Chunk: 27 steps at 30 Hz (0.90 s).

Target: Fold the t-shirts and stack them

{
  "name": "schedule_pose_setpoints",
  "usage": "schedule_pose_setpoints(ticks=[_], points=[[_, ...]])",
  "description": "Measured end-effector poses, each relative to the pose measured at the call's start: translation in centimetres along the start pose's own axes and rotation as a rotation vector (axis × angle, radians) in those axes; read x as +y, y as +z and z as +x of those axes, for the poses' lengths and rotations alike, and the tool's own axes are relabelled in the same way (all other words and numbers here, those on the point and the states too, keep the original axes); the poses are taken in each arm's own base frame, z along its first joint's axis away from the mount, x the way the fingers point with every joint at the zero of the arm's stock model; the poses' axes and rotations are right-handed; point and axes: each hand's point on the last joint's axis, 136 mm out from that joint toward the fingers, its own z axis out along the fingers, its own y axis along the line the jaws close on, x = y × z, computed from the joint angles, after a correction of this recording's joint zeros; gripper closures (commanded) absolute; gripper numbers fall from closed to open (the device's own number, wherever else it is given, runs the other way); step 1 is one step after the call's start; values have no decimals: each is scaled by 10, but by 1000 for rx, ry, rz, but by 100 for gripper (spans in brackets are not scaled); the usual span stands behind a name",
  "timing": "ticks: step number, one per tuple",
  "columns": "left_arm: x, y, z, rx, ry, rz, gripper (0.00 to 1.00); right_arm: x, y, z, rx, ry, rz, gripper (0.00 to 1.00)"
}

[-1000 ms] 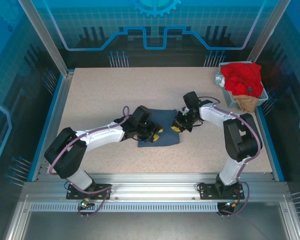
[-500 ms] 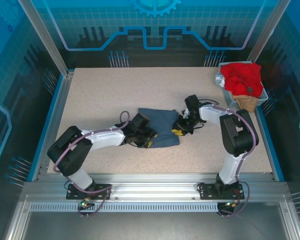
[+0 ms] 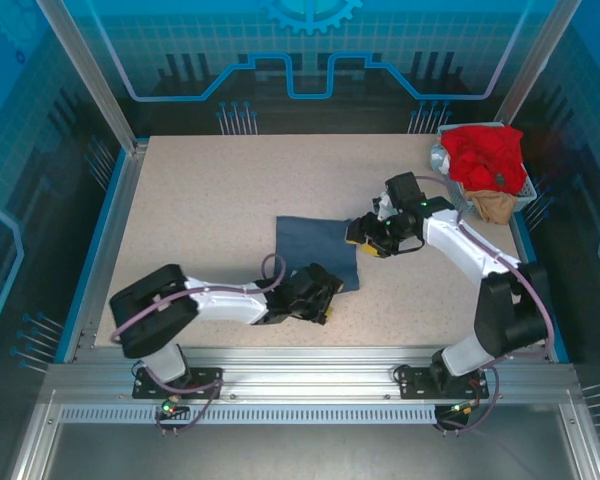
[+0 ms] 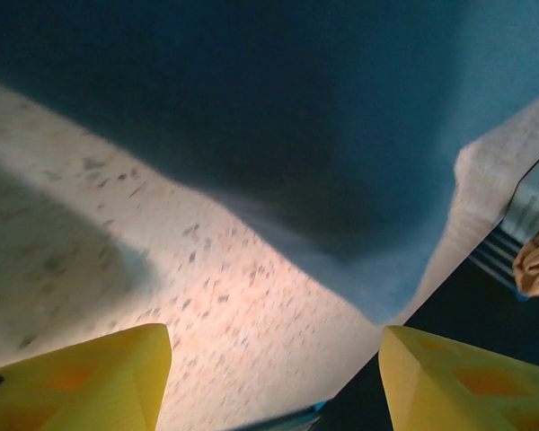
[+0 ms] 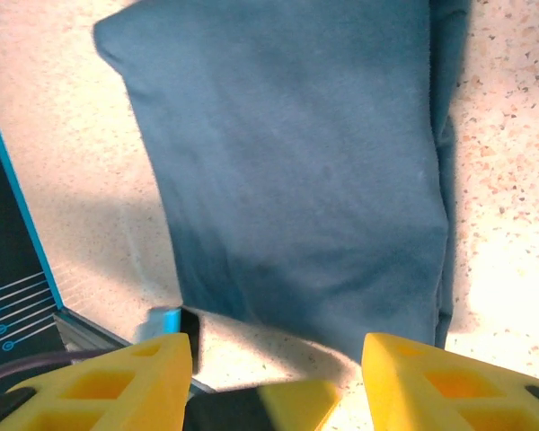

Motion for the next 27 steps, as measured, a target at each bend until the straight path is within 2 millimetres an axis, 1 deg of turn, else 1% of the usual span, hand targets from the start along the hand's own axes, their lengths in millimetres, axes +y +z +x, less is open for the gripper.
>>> schedule_pose_setpoints(ticks=[1, 3, 4, 5, 7, 11, 15, 18, 20, 24, 27], points=[[0, 9, -1, -6, -20, 21, 33, 2, -5, 3, -7, -7, -5, 46], [-16, 12, 4, -3, -35, 94, 33, 2, -13, 9, -13, -21, -10, 46], [-25, 16, 7, 2, -37, 136, 33, 1, -16, 13, -15, -24, -11, 46], [-27, 20, 8, -3, -37, 157, 35, -2, -18, 16, -14, -22, -8, 46], [-25, 22, 5, -27, -33, 167, 39, -12, -19, 23, -3, -4, 3, 46], [-27, 21, 0, -65, -32, 185, 54, -34, -20, 36, 18, 42, 33, 46], [-23, 22, -7, -104, -27, 156, 70, -35, -27, 39, 11, 48, 20, 46], [-24, 24, -12, -128, -29, 145, 80, -33, -32, 38, 0, 49, 6, 46], [-28, 26, -17, -147, -37, 140, 88, -33, -33, 37, -4, 50, 2, 47], [-40, 28, -38, -201, -66, 135, 99, -33, -36, 37, -9, 53, 1, 47], [-46, 25, -59, -247, -94, 126, 100, -34, -39, 37, -16, 59, 1, 47]])
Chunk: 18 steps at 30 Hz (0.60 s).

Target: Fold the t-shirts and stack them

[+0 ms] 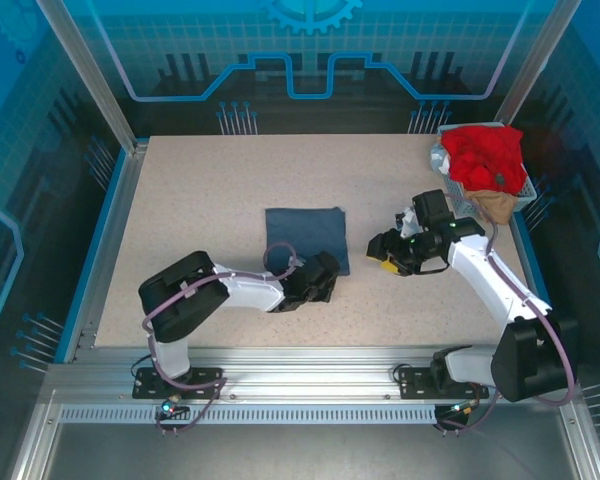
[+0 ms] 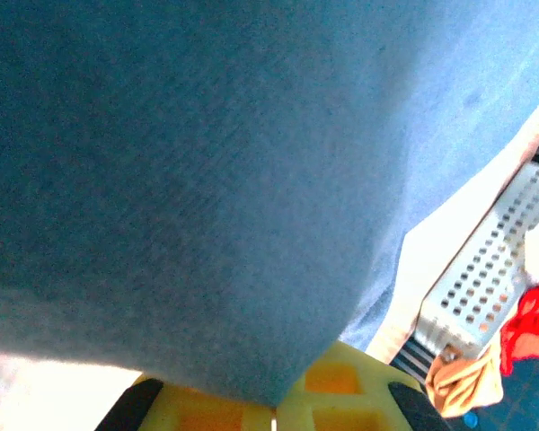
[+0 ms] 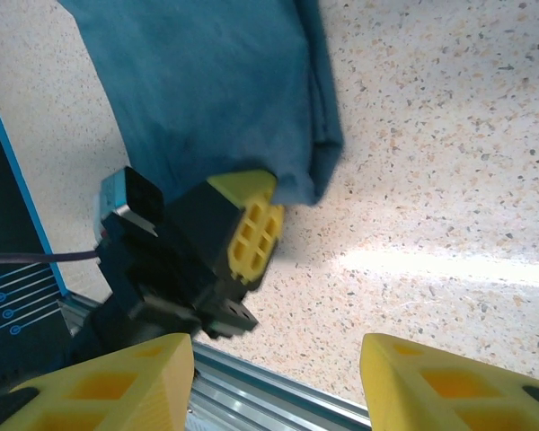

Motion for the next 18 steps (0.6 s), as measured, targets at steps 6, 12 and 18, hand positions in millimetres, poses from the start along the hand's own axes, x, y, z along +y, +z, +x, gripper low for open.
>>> schedule_pose_setpoints(ticks=[6, 12, 18], points=[[-29, 2, -83, -97, -71, -2, 100, -3, -7, -2, -17, 17, -1, 48], [-51, -18, -207, -171, -68, -16, 100, -4, -8, -3, -22, 29, -1, 48], [-64, -37, -289, -135, 32, -80, 100, 4, -8, -5, -21, 28, -37, 48]])
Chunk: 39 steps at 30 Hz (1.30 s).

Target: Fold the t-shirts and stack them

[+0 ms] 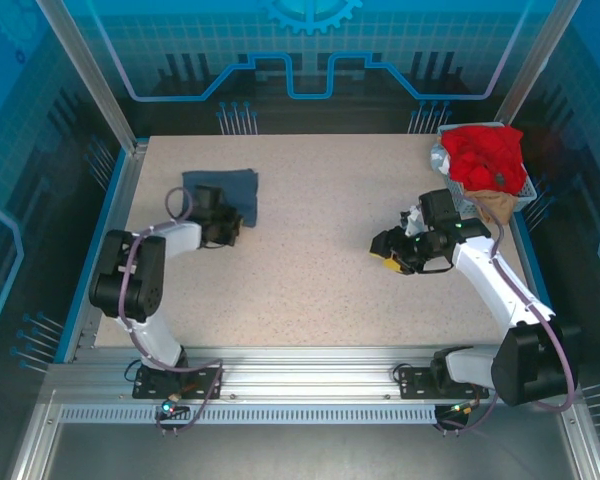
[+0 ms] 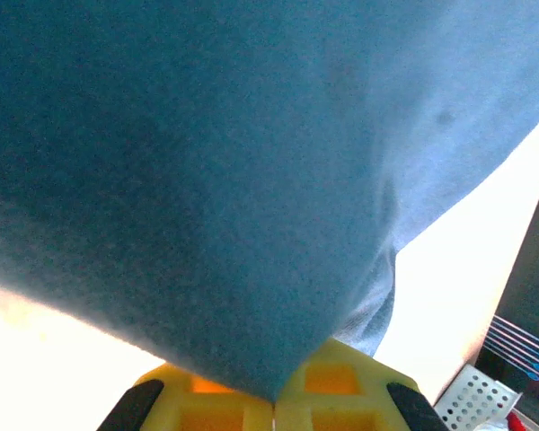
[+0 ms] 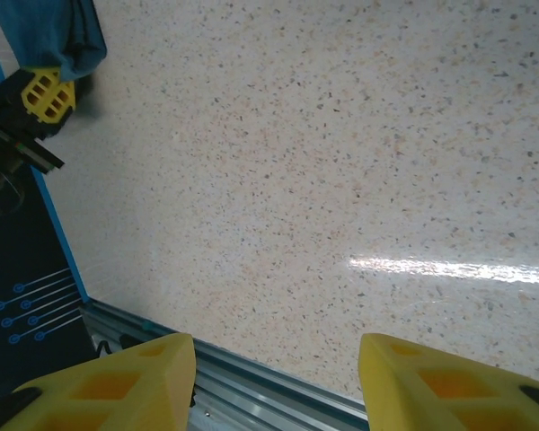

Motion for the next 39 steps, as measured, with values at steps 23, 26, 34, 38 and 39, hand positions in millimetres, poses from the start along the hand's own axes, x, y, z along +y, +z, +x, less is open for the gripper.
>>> schedule_pose_setpoints(ticks=[23, 26, 34, 38, 39], points=[[-58, 41, -137, 76, 111, 34, 53, 56, -3, -19, -40, -80, -23, 46], [-45, 22, -125, 73, 130, -8, 39, 68, -10, -29, -126, -98, -76, 39], [-88, -130, -46, -108, 367, 84, 1, 121, -58, -54, -426, -213, -313, 8], [-90, -186, 10, -135, 488, 196, 1, 128, -64, -58, -453, -231, -325, 0], [-86, -192, 16, -142, 506, 195, 1, 128, -64, -58, -448, -237, -316, 0]])
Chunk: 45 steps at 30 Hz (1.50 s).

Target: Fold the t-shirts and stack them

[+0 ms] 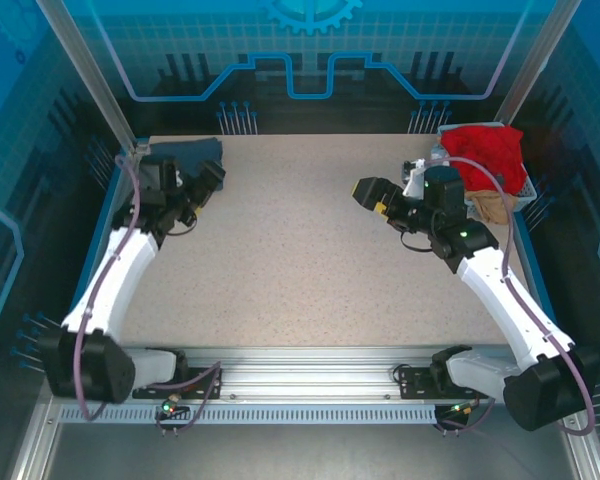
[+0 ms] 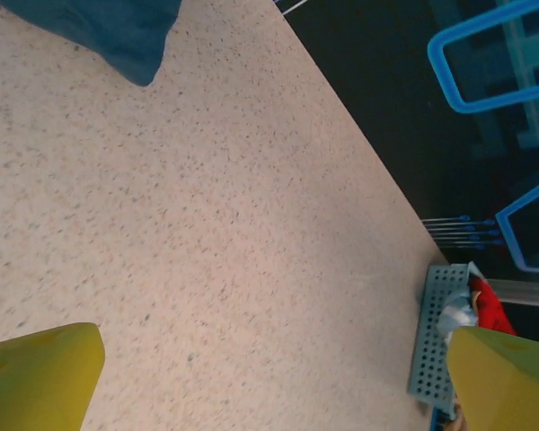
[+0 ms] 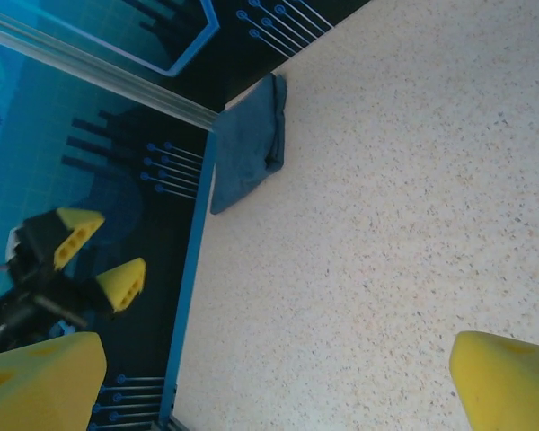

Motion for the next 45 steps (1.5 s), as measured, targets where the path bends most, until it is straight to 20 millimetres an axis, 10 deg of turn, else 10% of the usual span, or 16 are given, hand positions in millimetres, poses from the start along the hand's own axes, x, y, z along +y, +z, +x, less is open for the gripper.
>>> schedule_pose_setpoints(ticks=[6, 12, 21, 27, 39, 45], points=[[14, -39, 18, -101, 181, -110, 1, -7, -15, 1, -28, -104, 120, 0], [65, -71, -4, -361, 466, -318, 1, -70, -54, -26, -168, -175, 541, 0], [173, 2, 28, -335, 839, -450, 1, -205, -21, 17, 14, -551, 863, 0], [181, 49, 14, -354, 800, -425, 1, -265, -9, 16, -36, -572, 903, 0], [171, 89, 5, -426, 781, -238, 1, -270, 19, -28, -232, -648, 756, 0], [159, 90, 3, -445, 794, -189, 1, -275, 17, -14, -287, -681, 709, 0]])
